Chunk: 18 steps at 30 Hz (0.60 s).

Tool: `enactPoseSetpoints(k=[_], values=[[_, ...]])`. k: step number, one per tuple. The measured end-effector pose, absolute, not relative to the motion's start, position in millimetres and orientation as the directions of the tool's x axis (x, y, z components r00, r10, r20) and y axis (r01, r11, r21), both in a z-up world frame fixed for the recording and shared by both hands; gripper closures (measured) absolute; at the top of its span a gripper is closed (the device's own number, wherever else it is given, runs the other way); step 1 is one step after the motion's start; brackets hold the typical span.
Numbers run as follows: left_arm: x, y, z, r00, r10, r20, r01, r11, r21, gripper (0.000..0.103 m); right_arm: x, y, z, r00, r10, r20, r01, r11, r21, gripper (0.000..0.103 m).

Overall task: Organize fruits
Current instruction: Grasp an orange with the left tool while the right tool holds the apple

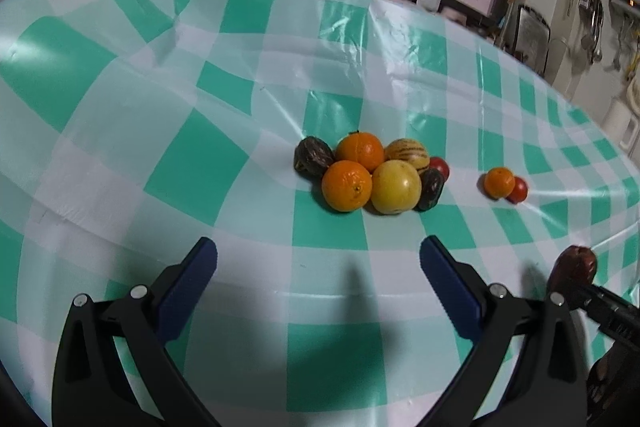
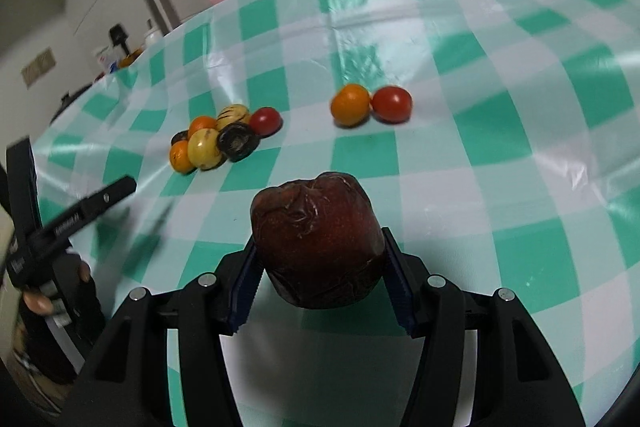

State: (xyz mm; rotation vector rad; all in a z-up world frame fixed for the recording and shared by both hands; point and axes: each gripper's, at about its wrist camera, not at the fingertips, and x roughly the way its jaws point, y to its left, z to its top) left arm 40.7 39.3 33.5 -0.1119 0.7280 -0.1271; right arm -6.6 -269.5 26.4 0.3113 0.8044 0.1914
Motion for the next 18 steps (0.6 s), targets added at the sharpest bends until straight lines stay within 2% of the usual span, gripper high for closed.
enactPoseSetpoints(k=[3,9,11,14,18], values=[[50,33,31,0.72,-0.13,-0.682,0.069,0.991,-0.117,0.004,-7,-272,26,0.682,0.294,-0.67,-0.047,0.931,0.361,0.048],[88,17,17,0.63,-0.082,-0.773,0.063,0.997,-0.055,0.023,-7,-272,26,0.68,0.308,-0.665,-0.056,0.927,0.372,0.047],[101,14,12,0.603,-0.082,-0.793,0.062,0.996,-0.056,0.033,-7,-272,26,0.681,0.309,-0.664,-0.057,0.926,0.373,0.047],[115,10,9,0.59,-0.064,-0.805,0.054,0.998,-0.039,0.039,-7,-272,26,0.68,0.312,-0.663,-0.058,0.925,0.376,0.047],[128,6,8,0.589,-0.045,-0.807,0.045,0.999,-0.023,0.04,-7,-273,25,0.679,0.313,-0.664,-0.058,0.925,0.376,0.047]])
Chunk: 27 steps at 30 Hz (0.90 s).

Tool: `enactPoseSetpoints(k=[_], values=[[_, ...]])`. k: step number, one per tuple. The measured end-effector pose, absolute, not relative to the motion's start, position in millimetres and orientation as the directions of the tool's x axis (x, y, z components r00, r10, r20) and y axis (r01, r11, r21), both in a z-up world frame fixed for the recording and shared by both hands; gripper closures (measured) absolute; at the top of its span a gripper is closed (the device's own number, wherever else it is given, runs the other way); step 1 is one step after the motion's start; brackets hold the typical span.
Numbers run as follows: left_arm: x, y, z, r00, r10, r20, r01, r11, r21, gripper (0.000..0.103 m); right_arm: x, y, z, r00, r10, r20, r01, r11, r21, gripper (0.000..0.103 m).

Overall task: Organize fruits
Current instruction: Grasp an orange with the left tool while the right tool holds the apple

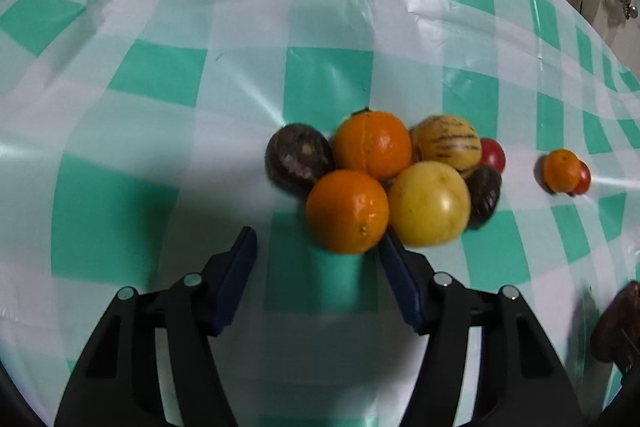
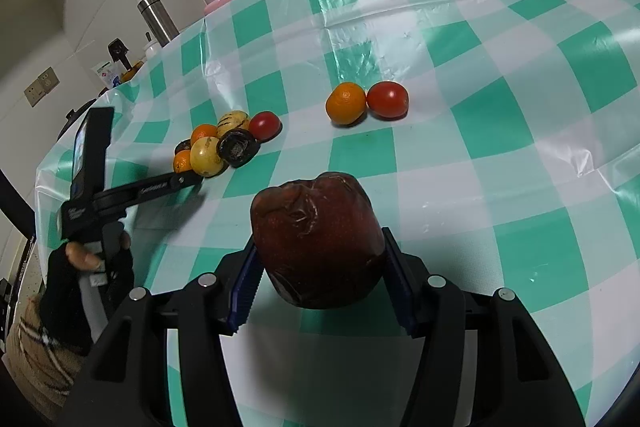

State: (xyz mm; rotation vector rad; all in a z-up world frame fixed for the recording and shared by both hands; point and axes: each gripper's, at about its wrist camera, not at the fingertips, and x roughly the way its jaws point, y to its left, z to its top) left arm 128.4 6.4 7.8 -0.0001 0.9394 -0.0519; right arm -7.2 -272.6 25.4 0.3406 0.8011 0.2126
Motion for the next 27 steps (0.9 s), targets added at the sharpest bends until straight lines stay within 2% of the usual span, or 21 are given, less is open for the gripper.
enactPoseSetpoints(k=[3,5,6,9,18,27], values=[[133,6,8,0.598,-0.075,-0.798,0.06,0.997,-0.048,0.047,-7,-273,25,0.679,0.313,-0.664,-0.058,0.924,0.377,0.047],[134,6,8,0.604,-0.104,-0.79,0.084,0.994,-0.066,0.062,-7,-273,25,0.678,0.313,-0.664,-0.058,0.924,0.377,0.047],[133,4,8,0.606,-0.116,-0.787,0.101,0.993,-0.069,0.065,-7,-272,25,0.678,0.314,-0.665,-0.059,0.924,0.377,0.047],[123,4,12,0.635,-0.11,-0.765,0.104,0.993,-0.056,0.066,-7,-273,25,0.678,0.314,-0.664,-0.058,0.924,0.378,0.047],[48,20,32,0.681,-0.164,-0.714,0.085,0.986,-0.145,0.066,-8,-272,25,0.677,0.319,-0.664,-0.061,0.923,0.381,0.047],[12,37,41,0.713,-0.142,-0.687,0.057,0.988,-0.145,0.066,-7,-273,24,0.676,0.323,-0.662,-0.058,0.919,0.389,0.047]])
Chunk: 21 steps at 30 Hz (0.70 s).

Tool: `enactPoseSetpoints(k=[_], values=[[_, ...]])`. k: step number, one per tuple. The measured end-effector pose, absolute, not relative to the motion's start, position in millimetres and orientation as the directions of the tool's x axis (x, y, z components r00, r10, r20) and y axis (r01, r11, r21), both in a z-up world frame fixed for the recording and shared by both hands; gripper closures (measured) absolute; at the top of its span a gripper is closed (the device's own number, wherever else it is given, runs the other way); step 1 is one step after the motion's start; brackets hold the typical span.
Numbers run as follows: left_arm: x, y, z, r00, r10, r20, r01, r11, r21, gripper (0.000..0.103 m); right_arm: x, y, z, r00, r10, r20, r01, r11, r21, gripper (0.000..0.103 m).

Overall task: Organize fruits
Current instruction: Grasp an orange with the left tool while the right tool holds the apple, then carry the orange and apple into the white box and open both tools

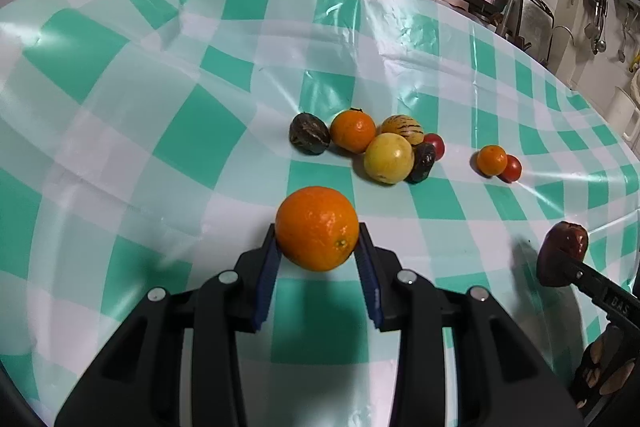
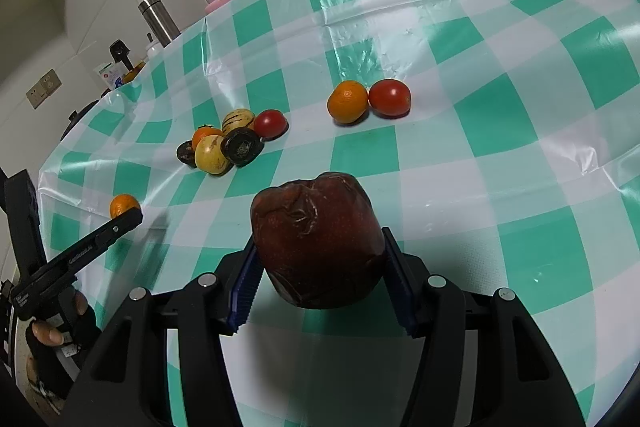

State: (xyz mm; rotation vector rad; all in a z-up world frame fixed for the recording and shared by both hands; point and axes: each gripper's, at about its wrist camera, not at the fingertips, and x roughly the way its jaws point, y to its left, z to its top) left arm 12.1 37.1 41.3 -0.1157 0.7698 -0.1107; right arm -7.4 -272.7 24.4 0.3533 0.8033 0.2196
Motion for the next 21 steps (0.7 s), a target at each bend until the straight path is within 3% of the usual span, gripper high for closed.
enactPoseSetpoints(k=[21], values=[[-58,25,45,0.713,-0.15,-0.685,0.119,0.989,-0.092,0.066,-34,-278,22,0.664,0.334,-0.669,0.005,0.892,0.452,0.047]])
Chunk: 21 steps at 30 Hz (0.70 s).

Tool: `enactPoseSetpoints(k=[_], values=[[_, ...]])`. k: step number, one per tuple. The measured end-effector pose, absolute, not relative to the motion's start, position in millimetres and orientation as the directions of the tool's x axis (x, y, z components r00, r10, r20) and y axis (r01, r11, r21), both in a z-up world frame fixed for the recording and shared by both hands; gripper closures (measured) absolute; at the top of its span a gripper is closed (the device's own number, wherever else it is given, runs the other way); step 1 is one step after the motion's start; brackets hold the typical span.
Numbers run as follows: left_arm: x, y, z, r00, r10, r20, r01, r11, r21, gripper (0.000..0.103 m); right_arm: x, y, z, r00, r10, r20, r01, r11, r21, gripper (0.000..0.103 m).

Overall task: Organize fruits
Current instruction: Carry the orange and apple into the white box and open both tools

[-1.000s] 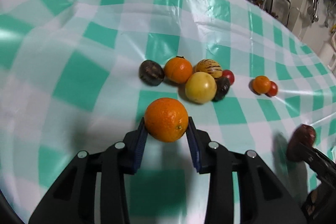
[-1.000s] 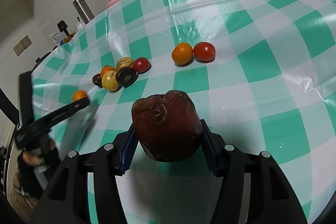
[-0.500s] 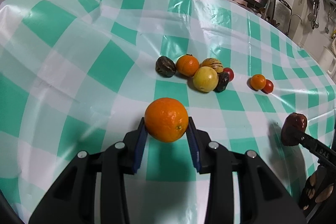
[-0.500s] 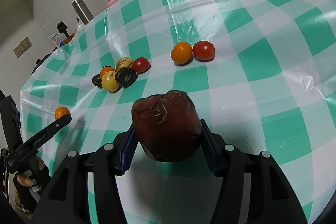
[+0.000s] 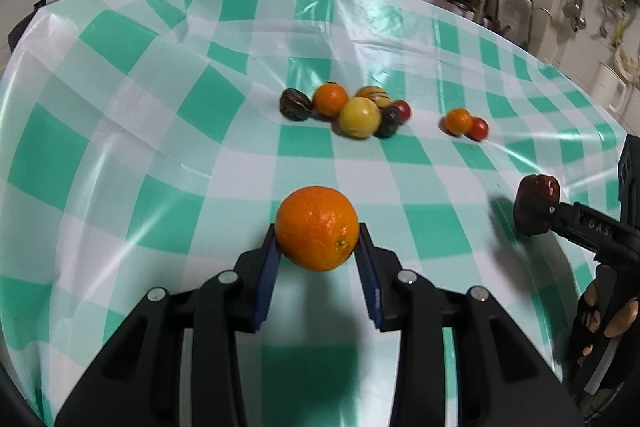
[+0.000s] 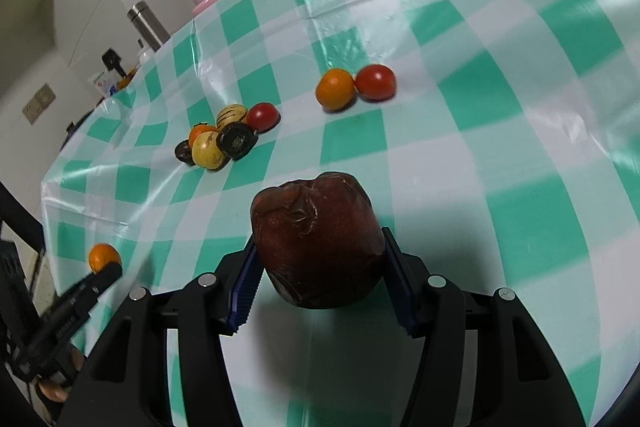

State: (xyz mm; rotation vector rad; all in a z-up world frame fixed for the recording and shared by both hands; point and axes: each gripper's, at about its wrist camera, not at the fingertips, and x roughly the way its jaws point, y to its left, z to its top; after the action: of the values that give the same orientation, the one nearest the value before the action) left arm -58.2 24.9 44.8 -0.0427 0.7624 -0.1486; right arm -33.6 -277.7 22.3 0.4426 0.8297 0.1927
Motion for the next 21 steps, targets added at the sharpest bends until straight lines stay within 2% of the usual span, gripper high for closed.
enactPoseSetpoints(k=[6,21], values=[[-77,13,46,0.71,-0.167,-0.684,0.16,0.984,-0.073,0.066,-78,-278,32,0.681,0.355,-0.641,-0.015,0.881,0.472,0.047],[-112,-33,51,0.708,-0.203,-0.677,0.278,0.96,0.004,0.065,-153,-295,57,0.728,0.287,-0.623,-0.031,0.921,0.388,0.047]])
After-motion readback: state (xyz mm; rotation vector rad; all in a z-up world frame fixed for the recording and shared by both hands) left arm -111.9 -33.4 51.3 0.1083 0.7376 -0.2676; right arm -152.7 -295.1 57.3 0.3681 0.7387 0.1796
